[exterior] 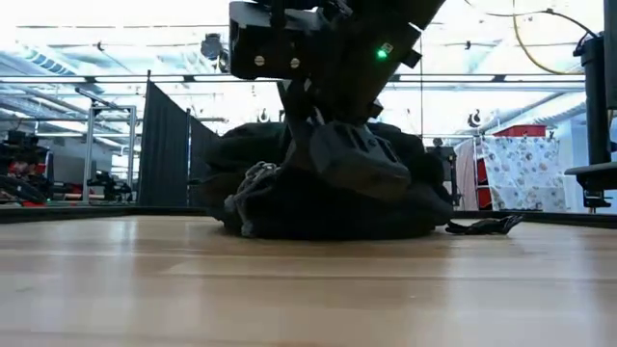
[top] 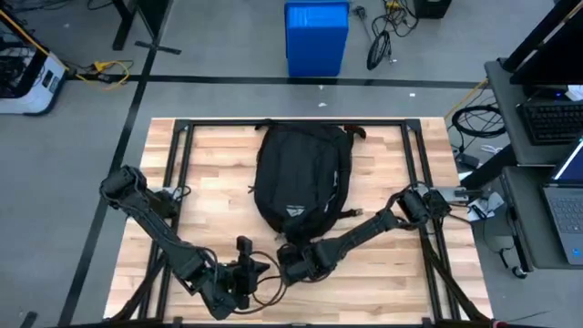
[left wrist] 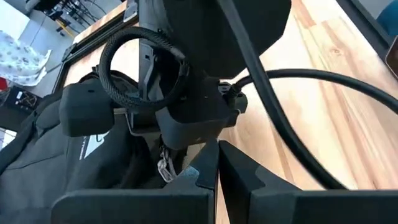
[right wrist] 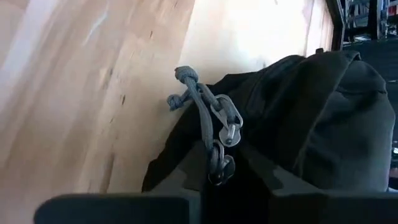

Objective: Unpack backpack
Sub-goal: Open the black backpack

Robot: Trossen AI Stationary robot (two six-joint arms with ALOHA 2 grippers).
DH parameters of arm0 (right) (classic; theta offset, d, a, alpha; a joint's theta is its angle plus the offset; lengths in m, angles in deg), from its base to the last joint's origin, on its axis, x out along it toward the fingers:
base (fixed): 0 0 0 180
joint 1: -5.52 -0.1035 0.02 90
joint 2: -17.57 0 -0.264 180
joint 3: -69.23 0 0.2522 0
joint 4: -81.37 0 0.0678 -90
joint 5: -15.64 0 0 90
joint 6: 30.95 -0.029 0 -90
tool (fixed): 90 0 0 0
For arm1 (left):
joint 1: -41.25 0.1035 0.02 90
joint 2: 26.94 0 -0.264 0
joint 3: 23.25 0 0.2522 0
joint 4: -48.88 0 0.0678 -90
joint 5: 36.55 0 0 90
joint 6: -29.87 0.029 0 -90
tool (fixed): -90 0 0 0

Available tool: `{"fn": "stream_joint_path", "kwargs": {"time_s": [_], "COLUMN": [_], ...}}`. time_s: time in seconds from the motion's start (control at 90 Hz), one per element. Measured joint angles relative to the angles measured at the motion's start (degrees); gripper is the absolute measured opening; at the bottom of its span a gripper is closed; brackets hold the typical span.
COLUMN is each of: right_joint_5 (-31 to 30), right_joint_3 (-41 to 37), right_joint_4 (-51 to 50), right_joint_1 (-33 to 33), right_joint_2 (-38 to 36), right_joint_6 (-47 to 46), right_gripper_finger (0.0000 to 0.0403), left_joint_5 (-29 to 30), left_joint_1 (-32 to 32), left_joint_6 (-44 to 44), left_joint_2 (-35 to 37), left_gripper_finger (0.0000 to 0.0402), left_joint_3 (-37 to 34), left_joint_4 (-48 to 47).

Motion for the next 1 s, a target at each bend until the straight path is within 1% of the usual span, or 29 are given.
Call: {"fn": "stream_joint_path", "kwargs": {"time_s": [0.167,0.289,0.367,0.467,0.578,0.656,0.689,0.778,0.822,0.911,1.0], "right_joint_5": [0.3,2.2,3.5,5.4,5.6,5.9,6.4,7.2,8.0,8.6,9.7], "right_joint_3": [-0.1,-0.1,-0.1,-0.1,-0.1,-0.1,-0.1,-0.1,-0.1,-0.1,-0.1], "right_joint_4": [-1.4,-1.9,-2.3,-2.8,-2.8,-2.9,-3.0,-3.2,-3.8,-5.5,-7.6], "right_joint_1": [-1.9,-4.2,-5.4,-6.4,-7.1,-7.5,-7.6,-7.7,-7.8,-7.8,-7.8], "right_joint_2": [-1.6,-4.6,-6.4,-8.5,-10.4,-11.1,-11.4,-11.9,-12.3,-12.8,-13.2], "right_joint_6": [-0.3,-2.1,-3.7,-5.1,-6.3,-6.7,-7.0,-7.6,-8.1,-9.9,-11.7], "right_gripper_finger": [0.0034,0.0034,0.0034,0.0034,0.0034,0.0034,0.0034,0.0034,0.0034,0.0034,0.0034], "left_joint_5": [0.1,2.9,3.3,1.2,-0.5,-0.6,0.3,6.1,7.9,9.6,9.8], "left_joint_1": [0.0,0.5,1.2,2.2,2.6,3.0,3.2,3.5,3.6,3.5,3.3], "left_joint_6": [-0.3,-0.6,-2.2,-3.4,-2.9,0.0,1.8,5.4,7.0,10.4,10.5], "left_joint_2": [0.0,0.0,0.0,-0.4,-2.1,-3.7,-4.5,-6.6,-7.3,-8.1,-8.4], "left_gripper_finger": [0.0,0.0,0.0,0.0,0.0,0.0,0.0,0.0,0.0,0.0,0.0], "left_joint_3": [0.0,0.0,0.0,0.0,0.0,0.0,0.0,0.0,0.0,0.0,0.0], "left_joint_4": [0.0,0.0,0.0,1.0,4.1,7.1,8.0,9.7,10.1,10.7,10.6]}}
